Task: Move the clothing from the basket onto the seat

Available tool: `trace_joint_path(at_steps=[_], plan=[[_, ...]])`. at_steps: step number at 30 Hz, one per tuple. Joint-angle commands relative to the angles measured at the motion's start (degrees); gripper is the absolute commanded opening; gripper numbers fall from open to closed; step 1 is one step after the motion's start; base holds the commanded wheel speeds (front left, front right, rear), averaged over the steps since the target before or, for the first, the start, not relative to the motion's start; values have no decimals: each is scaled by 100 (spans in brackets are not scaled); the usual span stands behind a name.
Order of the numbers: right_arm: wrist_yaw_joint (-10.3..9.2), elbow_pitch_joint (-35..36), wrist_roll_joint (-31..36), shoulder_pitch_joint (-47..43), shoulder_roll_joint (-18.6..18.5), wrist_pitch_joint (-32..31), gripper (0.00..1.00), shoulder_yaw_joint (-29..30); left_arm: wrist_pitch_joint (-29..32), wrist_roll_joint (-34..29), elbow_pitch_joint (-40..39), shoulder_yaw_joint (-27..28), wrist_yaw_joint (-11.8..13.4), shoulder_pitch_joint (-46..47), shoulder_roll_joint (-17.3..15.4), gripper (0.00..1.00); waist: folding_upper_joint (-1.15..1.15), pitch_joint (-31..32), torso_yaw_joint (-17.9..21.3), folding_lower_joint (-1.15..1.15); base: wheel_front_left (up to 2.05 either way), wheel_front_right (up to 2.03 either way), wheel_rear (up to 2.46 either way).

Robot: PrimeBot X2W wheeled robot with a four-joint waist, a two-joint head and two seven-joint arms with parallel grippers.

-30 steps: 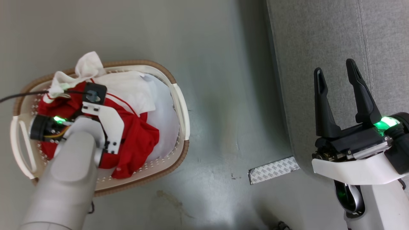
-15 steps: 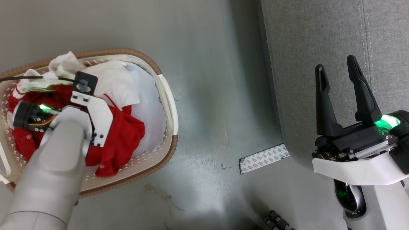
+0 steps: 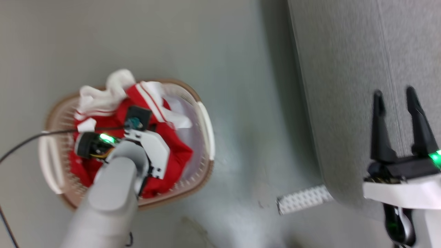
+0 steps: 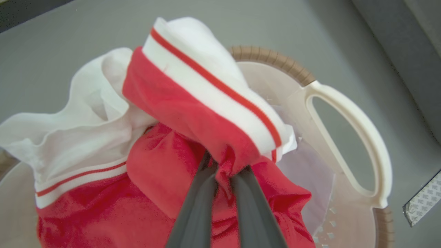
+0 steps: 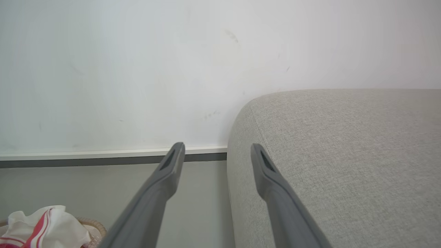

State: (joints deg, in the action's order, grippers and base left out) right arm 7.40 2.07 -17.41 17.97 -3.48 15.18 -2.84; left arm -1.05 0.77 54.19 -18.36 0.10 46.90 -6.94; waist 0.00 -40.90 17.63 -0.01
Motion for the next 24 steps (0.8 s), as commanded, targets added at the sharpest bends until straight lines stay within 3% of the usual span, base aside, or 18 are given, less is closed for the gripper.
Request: trace_joint_path(at_steps=[1, 7, 12, 24], plan=[[17, -27, 17, -99, -42, -4, 100, 68, -61, 51, -64, 8, -12, -111, -2, 0, 0, 556, -405, 1, 0, 0, 0], [17, -142, 92, -634, -137, -3, 100, 501, -220, 312, -844, -45, -190, -786, 166, 0, 0, 1593, -837, 1, 0, 0, 0], [17, -211, 146, -1072, -149, -4, 100, 710, -34, 628, -1854, 44, -266, -1498, 118, 0, 0, 2388, -1060, 1, 0, 0, 0], [17, -267, 266, -1838, -208, -4, 100, 921, 358, 1074, -4747, 542, 201, -3275, -280, 0, 0, 3705, -1274, 1, 0, 0, 0]])
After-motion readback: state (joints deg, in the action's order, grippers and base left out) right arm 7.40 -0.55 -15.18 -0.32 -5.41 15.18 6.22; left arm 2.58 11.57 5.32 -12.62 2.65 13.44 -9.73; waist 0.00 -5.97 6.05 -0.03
